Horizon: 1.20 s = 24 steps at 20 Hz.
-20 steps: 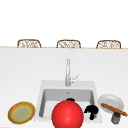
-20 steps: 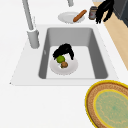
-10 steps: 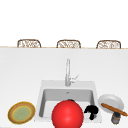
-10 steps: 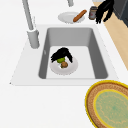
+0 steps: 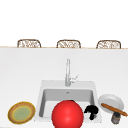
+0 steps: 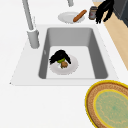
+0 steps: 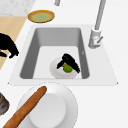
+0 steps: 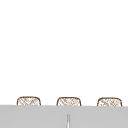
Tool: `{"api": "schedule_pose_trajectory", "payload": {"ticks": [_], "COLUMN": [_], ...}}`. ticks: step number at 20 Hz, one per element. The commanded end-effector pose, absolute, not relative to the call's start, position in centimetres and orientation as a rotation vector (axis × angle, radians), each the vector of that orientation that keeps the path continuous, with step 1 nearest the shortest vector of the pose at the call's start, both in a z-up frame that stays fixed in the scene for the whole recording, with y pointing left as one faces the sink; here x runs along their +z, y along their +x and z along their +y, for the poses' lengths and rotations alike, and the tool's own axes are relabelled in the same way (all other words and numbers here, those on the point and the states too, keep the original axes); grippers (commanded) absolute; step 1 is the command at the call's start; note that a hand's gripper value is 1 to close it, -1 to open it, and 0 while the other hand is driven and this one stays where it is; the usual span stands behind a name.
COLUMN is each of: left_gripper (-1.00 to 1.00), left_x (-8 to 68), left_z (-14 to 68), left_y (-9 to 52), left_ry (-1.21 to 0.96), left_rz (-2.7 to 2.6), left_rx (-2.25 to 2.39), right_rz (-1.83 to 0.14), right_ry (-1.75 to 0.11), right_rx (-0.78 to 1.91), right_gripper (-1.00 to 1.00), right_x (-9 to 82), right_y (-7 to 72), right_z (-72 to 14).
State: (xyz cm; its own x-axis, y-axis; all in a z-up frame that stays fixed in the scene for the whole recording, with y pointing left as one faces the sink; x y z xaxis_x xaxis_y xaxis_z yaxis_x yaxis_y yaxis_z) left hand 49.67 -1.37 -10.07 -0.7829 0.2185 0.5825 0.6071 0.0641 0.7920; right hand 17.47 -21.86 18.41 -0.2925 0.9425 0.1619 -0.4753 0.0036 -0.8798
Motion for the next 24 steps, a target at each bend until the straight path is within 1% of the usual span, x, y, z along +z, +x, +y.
{"api": "schedule_pose_trajectory", "payload": {"ticks": [1, 4, 5, 8, 16, 19, 24], "left_gripper": [-1.0, -1.0, 1.0, 1.0, 1.0, 1.0, 1.0], "left_x": [-11.2, -11.3, -11.2, -10.0, -9.9, -7.8, -4.6], "left_z": [-1.3, -1.3, -1.1, -0.8, -0.8, -0.4, 0.5], "left_y": [50.7, 50.6, 50.5, 50.6, 51.2, 51.9, 50.8], "left_ry": [-0.853, -0.865, -0.871, -0.846, -0.767, -0.756, -0.737], "left_rz": [-2.045, -2.043, -2.045, -2.088, -2.162, -2.158, -2.126], "left_rx": [-1.706, -1.701, -1.7, -1.785, -1.778, -1.814, -1.814], "right_rz": [-1.096, -1.096, -1.096, -1.096, -1.096, -1.096, -1.096], "right_ry": [-0.603, -0.603, -0.603, -0.603, -0.603, -0.603, -0.603], "right_rx": [1.567, 1.567, 1.567, 1.567, 1.567, 1.567, 1.567], "right_gripper": [0.0, 0.0, 0.0, 0.0, 0.0, 0.0, 0.0], "right_x": [18.4, 18.4, 18.4, 18.4, 18.4, 18.4, 18.4], "right_y": [17.5, 17.5, 17.5, 17.5, 17.5, 17.5, 17.5], "right_z": [-21.9, -21.9, -21.9, -21.9, -21.9, -21.9, -21.9]}}
